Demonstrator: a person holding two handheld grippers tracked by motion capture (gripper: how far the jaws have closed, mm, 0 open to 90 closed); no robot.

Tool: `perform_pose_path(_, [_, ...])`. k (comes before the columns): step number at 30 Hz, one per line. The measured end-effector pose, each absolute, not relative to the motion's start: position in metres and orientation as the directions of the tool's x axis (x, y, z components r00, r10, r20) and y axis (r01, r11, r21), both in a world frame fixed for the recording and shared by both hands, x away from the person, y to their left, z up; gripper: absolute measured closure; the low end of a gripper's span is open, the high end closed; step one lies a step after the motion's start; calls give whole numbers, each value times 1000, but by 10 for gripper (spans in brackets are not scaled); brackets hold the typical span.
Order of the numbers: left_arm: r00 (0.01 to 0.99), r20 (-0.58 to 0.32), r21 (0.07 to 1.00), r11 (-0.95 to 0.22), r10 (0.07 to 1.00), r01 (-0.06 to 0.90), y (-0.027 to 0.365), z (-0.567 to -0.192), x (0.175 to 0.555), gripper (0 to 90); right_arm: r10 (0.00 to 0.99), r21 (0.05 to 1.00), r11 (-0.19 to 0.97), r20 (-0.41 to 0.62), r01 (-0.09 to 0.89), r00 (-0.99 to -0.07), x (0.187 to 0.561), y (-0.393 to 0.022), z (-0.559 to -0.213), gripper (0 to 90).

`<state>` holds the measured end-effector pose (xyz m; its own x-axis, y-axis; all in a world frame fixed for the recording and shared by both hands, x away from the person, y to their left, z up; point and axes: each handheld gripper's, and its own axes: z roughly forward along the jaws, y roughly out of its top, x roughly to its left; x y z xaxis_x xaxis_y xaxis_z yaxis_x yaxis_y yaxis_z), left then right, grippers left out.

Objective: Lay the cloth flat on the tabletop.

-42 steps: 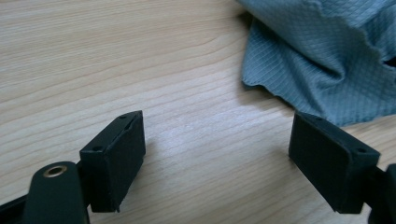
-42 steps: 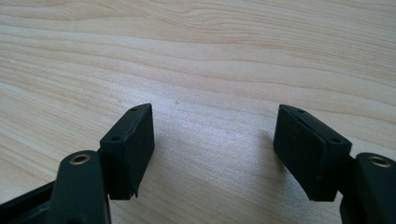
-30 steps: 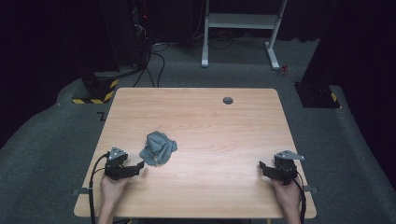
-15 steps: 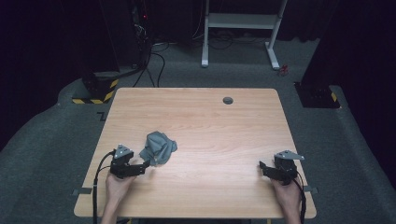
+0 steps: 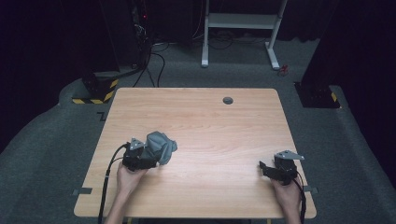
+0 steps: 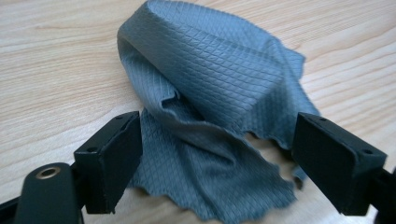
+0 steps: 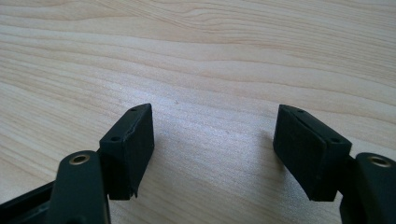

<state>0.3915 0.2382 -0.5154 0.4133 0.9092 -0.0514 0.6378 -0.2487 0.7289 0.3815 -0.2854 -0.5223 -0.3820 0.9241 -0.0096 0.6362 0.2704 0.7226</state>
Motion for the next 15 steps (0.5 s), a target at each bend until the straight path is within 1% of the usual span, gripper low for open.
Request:
perform_pose_path(3, [406, -26, 718, -266, 914, 644, 231, -519, 400, 173, 924, 723, 270, -9, 636, -382, 381, -285, -522, 289])
perform_pose_path(7, [390, -31, 727, -247, 920, 641, 228, -521, 405, 196, 924, 723, 270, -9, 636, -382, 381, -285, -522, 288])
perform_pose_path(8, [378, -32, 728, -238, 925, 643, 226, -524, 407, 227, 924, 723, 270, -9, 636, -382, 381, -285, -522, 288])
perform_pose_path(9, [378, -32, 728, -238, 925, 643, 226, -524, 407, 238, 924, 723, 270, -9, 636, -382, 381, -285, -522, 288])
perform_pose_path(10, [368, -9, 733, -244, 930, 635, 225, -524, 408, 270, 924, 723, 270, -9, 636, -382, 381, -285, -522, 287])
perform_pose_path(14, [363, 10, 739, -252, 932, 625, 225, -524, 409, 391, 924, 723, 270, -9, 636, -382, 381, -285, -522, 288])
perform_pose_path(15, [360, 12, 740, -250, 933, 624, 225, -524, 409, 391, 924, 722, 270, -9, 636, -382, 381, -285, -522, 288])
